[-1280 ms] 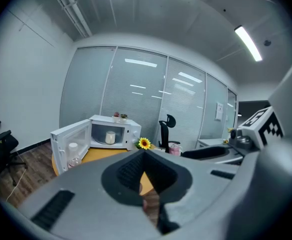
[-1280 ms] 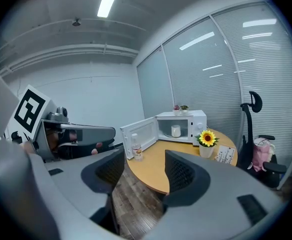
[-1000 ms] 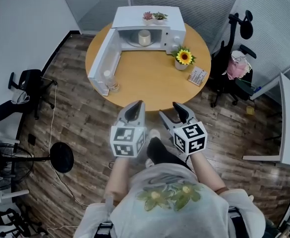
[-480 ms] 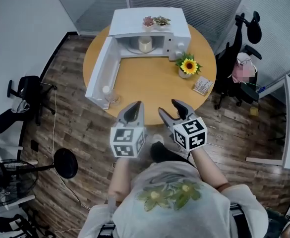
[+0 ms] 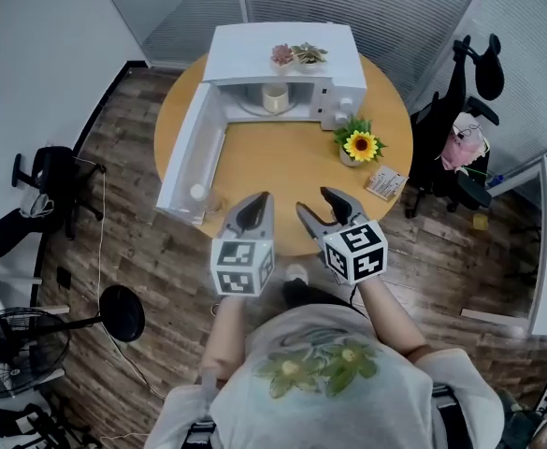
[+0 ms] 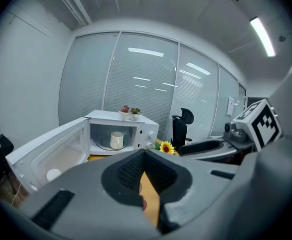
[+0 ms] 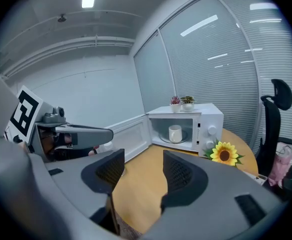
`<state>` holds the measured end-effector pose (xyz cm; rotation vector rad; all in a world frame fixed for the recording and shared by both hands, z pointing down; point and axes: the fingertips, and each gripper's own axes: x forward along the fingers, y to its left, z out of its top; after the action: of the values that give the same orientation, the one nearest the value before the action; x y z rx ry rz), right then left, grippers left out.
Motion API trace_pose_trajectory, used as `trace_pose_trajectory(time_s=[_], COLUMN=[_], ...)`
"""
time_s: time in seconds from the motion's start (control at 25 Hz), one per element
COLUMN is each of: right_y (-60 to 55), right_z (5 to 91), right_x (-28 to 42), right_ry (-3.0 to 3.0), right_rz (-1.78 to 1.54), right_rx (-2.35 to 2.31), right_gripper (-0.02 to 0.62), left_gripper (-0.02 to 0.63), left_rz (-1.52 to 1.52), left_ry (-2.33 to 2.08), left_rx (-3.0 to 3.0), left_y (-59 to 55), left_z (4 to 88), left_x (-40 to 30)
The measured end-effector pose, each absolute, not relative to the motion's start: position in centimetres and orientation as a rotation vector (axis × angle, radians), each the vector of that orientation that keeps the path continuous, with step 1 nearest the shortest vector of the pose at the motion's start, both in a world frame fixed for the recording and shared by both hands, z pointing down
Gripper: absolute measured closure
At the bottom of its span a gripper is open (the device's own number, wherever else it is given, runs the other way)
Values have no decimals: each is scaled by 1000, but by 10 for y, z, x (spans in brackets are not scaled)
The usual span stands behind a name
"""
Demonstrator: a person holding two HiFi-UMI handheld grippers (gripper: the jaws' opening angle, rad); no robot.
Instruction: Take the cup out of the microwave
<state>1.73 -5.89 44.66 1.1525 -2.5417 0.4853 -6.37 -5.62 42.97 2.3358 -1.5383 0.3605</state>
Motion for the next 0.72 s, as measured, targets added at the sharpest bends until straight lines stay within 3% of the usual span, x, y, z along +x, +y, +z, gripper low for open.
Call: trace_pose_trajectory(time_s=[0.72], right_y=[-112], right_z=[466], right_x=[20], right_ry=[-2520], right_rz=[497], right_rx=[1110], right_gripper=[348], left_gripper=[603], left_rz=[388], left_ry=[-1559], left_rx=[2281], left_y=[-103], left_z=[454], left_x=[-64])
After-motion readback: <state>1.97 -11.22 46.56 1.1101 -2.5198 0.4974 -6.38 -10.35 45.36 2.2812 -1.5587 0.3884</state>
